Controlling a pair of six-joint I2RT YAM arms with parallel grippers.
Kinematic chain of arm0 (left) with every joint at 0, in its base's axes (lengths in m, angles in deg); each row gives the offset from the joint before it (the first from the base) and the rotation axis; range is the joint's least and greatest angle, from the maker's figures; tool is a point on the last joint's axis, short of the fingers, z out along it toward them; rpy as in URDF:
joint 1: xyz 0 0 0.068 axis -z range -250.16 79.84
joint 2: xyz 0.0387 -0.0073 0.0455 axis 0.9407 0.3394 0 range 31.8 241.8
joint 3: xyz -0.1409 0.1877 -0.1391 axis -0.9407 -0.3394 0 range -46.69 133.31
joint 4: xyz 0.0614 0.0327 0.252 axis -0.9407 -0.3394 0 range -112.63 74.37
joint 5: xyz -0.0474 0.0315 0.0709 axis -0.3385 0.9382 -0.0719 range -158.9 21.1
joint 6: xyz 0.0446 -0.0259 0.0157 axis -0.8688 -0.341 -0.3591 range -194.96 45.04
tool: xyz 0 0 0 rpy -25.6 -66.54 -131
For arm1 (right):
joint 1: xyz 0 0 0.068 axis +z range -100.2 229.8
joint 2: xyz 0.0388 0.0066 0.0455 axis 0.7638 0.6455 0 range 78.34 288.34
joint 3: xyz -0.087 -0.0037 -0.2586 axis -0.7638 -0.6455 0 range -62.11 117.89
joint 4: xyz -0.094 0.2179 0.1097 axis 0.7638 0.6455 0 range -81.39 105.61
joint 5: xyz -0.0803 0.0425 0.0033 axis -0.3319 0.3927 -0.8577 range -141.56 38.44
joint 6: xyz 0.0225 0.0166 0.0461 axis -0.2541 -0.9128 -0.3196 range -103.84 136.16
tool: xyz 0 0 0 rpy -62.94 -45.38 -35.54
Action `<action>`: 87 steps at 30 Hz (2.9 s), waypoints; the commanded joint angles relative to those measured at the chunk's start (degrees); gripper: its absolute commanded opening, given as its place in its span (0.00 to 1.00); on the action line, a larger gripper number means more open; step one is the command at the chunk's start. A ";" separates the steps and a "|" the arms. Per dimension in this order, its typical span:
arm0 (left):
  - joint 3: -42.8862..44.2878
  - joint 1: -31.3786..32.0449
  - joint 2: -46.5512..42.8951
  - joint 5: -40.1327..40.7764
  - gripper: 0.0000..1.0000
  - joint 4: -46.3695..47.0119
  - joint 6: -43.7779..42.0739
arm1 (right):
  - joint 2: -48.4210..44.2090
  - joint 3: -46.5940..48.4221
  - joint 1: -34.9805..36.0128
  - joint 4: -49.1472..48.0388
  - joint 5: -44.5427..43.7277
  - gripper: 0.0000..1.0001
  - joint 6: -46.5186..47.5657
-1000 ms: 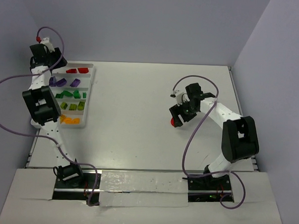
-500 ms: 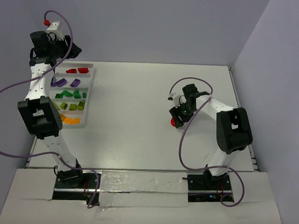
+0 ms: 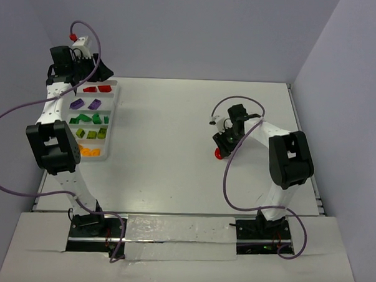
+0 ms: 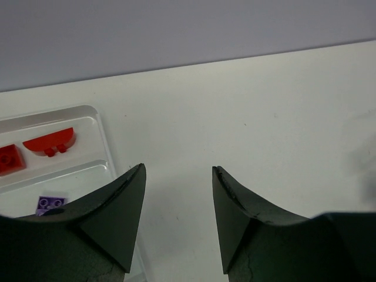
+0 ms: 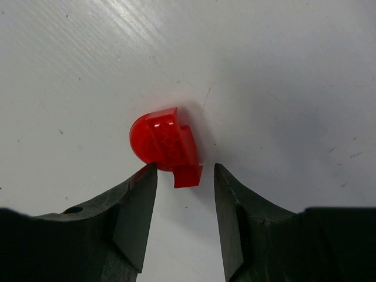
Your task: Sort the legos into containers by color
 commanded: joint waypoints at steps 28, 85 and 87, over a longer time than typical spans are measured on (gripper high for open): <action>-17.95 9.84 -12.97 -20.60 0.58 -0.87 10.00 | -11.88 6.42 4.39 -3.72 9.87 0.17 -4.62; -32.61 33.15 -7.44 -26.02 0.03 11.94 33.15 | -11.89 17.01 23.08 -2.40 -0.73 0.34 -8.60; -32.75 31.87 -7.95 -25.25 0.01 10.62 31.19 | -12.61 16.30 22.58 -3.25 -0.31 0.44 -9.42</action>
